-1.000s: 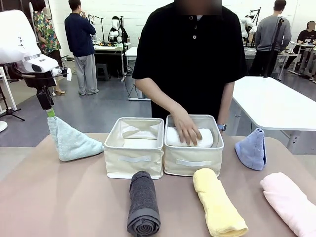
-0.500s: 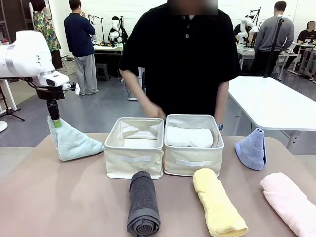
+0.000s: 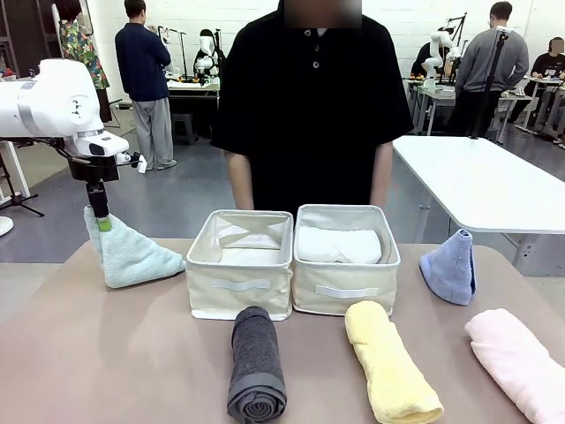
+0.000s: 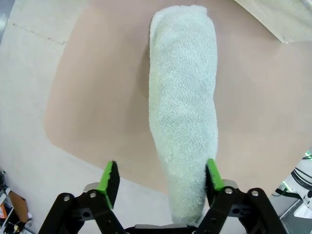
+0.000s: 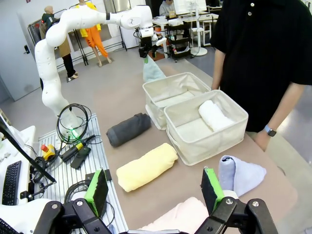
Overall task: Sort the towels based on their folding style.
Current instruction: Pick up one triangle-folded towel and place it in the left Fabric basket.
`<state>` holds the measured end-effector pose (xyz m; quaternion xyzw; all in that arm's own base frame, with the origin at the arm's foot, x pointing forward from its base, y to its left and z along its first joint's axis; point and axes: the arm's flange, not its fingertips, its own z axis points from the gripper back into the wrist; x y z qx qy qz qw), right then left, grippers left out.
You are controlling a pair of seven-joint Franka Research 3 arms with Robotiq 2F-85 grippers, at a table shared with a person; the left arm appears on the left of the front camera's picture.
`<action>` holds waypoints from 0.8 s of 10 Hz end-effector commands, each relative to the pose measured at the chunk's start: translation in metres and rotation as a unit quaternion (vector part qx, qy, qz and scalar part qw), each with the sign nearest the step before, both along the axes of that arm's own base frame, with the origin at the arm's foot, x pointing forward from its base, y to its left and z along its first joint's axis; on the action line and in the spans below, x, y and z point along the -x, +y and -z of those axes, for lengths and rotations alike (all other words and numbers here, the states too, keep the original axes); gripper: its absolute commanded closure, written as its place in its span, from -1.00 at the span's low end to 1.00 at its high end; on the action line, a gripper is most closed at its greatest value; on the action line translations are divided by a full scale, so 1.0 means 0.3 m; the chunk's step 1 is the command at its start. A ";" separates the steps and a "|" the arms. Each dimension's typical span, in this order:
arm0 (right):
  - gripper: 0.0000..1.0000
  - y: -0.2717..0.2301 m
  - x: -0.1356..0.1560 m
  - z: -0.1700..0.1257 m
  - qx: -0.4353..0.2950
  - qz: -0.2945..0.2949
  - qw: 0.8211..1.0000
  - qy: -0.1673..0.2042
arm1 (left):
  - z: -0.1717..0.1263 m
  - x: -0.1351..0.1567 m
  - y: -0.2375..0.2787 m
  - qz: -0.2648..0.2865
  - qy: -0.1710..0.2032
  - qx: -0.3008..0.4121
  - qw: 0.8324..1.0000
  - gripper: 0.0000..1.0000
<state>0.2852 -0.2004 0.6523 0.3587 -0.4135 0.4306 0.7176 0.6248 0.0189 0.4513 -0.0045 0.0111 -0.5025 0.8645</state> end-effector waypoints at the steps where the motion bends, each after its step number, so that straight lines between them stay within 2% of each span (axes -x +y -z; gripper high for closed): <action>1: -1.00 -0.004 -0.001 -0.006 -0.006 -0.006 1.000 -0.006 | -0.027 -0.022 -0.006 -0.013 0.005 -0.014 1.000 0.40; 2: -1.00 -0.004 -0.001 -0.006 -0.006 -0.006 1.000 -0.006 | -0.034 -0.021 -0.010 -0.012 0.005 -0.014 1.000 1.00; 4: -1.00 -0.004 -0.001 -0.006 -0.006 -0.006 1.000 -0.006 | -0.048 -0.025 -0.018 -0.024 0.016 -0.010 1.000 1.00; 5: -1.00 -0.004 -0.001 -0.006 -0.006 -0.006 1.000 -0.006 | -0.059 -0.020 -0.021 -0.026 0.016 -0.008 0.999 0.84; 6: -1.00 -0.004 -0.001 -0.006 -0.006 -0.006 1.000 -0.006 | -0.066 -0.017 -0.014 -0.029 0.016 -0.004 0.999 1.00; 8: -1.00 -0.004 -0.001 -0.006 -0.006 -0.006 1.000 -0.006 | -0.082 -0.008 0.010 -0.034 0.017 0.006 0.999 1.00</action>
